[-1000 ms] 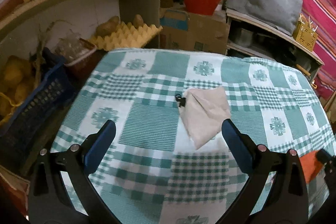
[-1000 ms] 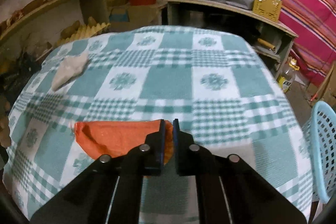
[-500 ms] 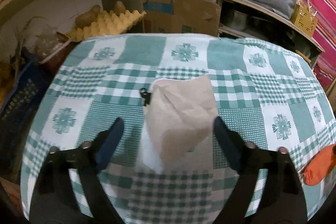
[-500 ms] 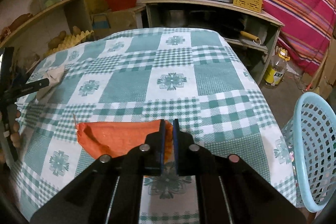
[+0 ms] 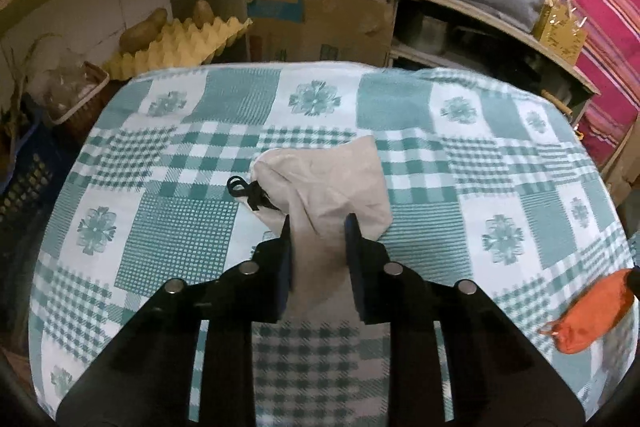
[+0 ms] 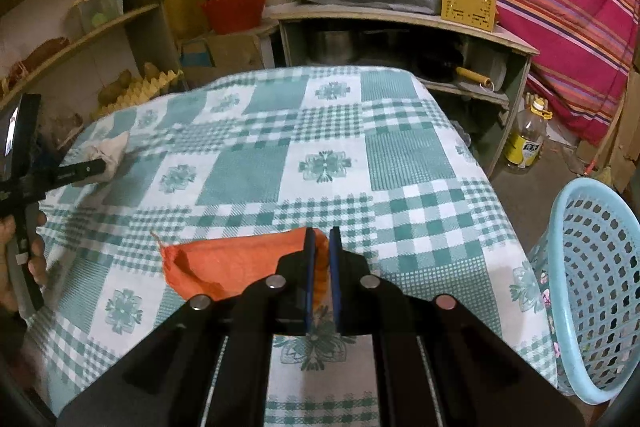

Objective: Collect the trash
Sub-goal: 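Grasp the beige cloth pouch with the left tool while the right tool grasps the orange bag, then carry the beige pouch and orange bag over the blue basket with both tools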

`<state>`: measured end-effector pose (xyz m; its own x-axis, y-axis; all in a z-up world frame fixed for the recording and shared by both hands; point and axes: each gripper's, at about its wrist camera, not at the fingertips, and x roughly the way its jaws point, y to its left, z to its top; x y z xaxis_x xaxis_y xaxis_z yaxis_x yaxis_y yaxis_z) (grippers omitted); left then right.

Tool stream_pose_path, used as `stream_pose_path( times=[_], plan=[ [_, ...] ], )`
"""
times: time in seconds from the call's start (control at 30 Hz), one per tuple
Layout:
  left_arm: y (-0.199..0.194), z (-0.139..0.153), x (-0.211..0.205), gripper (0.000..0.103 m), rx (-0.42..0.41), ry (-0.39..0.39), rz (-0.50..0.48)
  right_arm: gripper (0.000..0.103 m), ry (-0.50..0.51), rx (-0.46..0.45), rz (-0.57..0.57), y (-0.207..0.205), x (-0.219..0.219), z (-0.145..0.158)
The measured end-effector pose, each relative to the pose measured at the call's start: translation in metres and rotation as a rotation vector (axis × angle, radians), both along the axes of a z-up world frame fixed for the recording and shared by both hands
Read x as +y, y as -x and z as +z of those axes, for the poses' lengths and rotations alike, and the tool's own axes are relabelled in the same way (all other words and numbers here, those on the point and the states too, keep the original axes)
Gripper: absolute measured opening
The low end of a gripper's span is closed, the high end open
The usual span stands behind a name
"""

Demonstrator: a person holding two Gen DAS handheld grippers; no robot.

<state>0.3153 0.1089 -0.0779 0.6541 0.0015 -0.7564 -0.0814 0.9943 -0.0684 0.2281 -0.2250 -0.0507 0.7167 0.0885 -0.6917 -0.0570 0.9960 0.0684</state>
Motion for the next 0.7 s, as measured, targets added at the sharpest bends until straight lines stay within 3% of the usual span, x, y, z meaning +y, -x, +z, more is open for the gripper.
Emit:
stream_pose_path(
  times=[0.4, 0.7],
  plan=[
    [0.048, 0.063, -0.061, 0.023, -0.17, -0.027, -0.1, 0.006, -0.085, -0.082, -0.031, 0.017, -0.032, 0.026],
    [0.065, 0.078, -0.12, 0.023, -0.212, -0.006, -0.192, 0.006, -0.129, -0.135, -0.108, 0.037, -0.084, 0.044]
  ],
)
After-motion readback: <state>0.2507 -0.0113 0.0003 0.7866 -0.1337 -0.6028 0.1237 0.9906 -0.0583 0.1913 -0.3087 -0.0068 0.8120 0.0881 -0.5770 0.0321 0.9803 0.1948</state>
